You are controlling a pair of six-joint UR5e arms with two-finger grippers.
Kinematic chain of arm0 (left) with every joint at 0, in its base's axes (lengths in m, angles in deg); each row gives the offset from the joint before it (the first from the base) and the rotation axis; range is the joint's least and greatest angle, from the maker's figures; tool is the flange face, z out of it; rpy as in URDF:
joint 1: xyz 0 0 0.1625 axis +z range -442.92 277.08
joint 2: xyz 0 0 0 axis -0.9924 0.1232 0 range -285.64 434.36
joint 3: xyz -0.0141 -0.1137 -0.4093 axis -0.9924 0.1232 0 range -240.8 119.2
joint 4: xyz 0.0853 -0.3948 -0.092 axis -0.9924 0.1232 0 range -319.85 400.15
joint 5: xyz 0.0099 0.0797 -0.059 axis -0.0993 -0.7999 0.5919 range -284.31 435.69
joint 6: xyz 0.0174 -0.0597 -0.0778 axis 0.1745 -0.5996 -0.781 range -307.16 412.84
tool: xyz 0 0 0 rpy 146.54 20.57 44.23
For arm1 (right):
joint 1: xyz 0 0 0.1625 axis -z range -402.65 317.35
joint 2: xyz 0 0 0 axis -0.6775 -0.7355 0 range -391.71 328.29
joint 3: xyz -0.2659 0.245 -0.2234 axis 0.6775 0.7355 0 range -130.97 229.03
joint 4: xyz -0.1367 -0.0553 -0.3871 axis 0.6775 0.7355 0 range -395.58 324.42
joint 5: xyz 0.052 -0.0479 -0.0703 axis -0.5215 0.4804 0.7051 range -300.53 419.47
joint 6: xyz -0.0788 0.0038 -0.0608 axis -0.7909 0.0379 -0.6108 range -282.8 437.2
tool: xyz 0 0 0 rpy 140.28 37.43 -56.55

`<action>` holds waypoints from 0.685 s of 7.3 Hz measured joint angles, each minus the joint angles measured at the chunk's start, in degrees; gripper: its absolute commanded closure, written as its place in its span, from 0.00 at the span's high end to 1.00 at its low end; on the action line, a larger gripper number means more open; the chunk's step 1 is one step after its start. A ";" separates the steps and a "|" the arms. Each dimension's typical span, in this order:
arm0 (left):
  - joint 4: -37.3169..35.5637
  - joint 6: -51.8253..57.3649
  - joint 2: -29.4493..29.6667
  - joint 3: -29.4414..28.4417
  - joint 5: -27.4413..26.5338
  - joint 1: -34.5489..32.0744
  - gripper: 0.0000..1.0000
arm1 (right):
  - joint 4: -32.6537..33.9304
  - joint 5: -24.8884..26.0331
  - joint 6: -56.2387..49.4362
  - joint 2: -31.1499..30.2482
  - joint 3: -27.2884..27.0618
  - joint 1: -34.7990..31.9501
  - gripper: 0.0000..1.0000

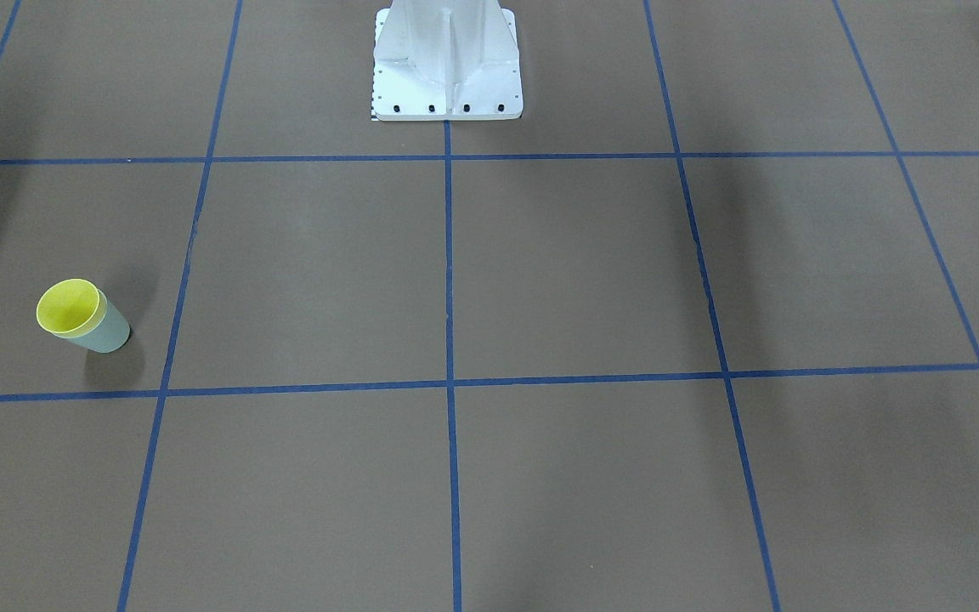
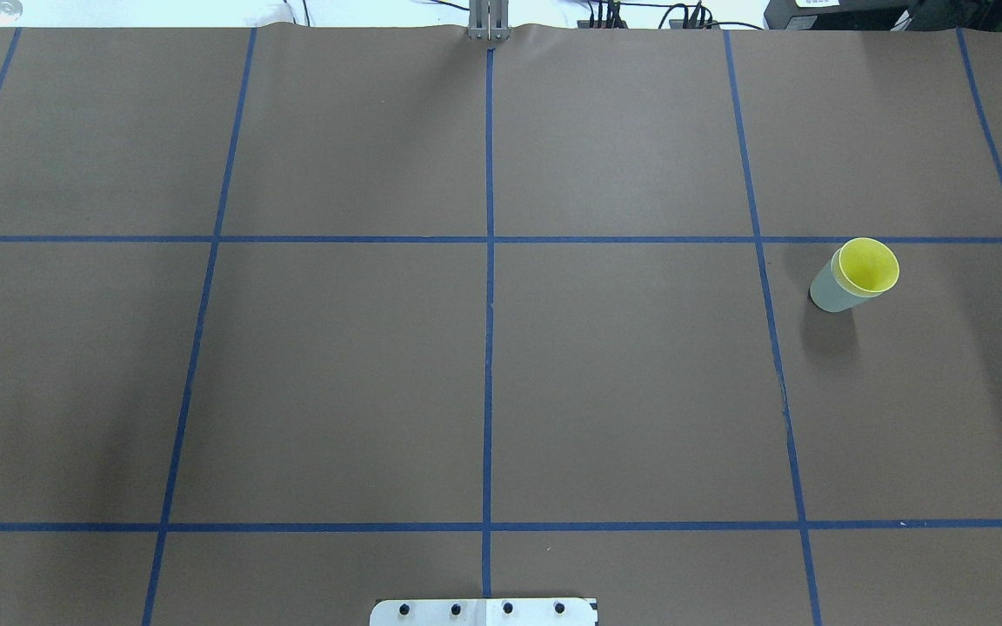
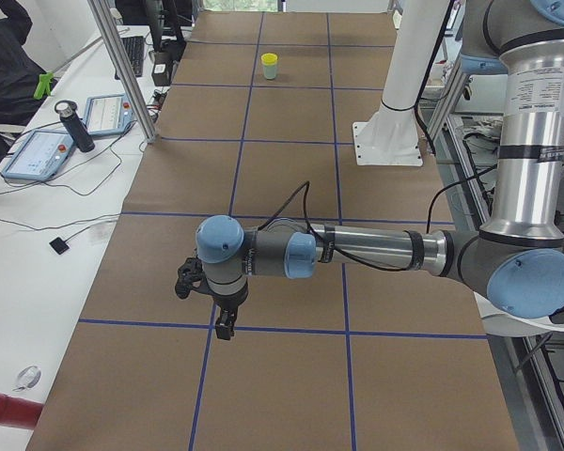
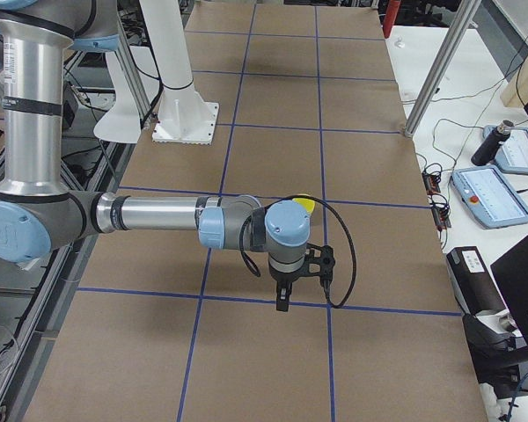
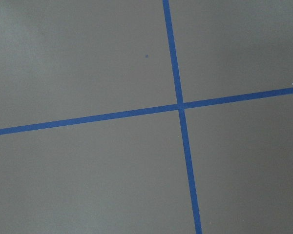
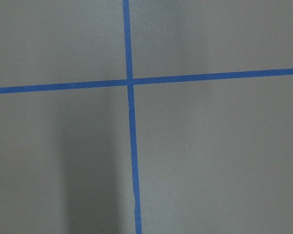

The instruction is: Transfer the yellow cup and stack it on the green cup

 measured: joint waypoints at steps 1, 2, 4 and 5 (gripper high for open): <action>0.07 -0.01 -0.76 0.60 0.07 -0.04 1.00 | 0.00 -0.12 0.03 0.00 0.03 0.00 0.99; 0.09 -0.01 -1.52 1.37 0.11 -0.05 1.00 | 0.00 -0.17 0.07 0.00 0.04 0.00 0.99; 0.05 -0.01 -2.35 2.30 0.13 -0.01 1.00 | -0.02 -0.21 0.13 0.00 0.01 0.00 0.99; 0.04 -0.01 -2.44 2.40 0.11 0.00 1.00 | -0.06 -0.21 0.13 0.00 0.01 0.00 0.99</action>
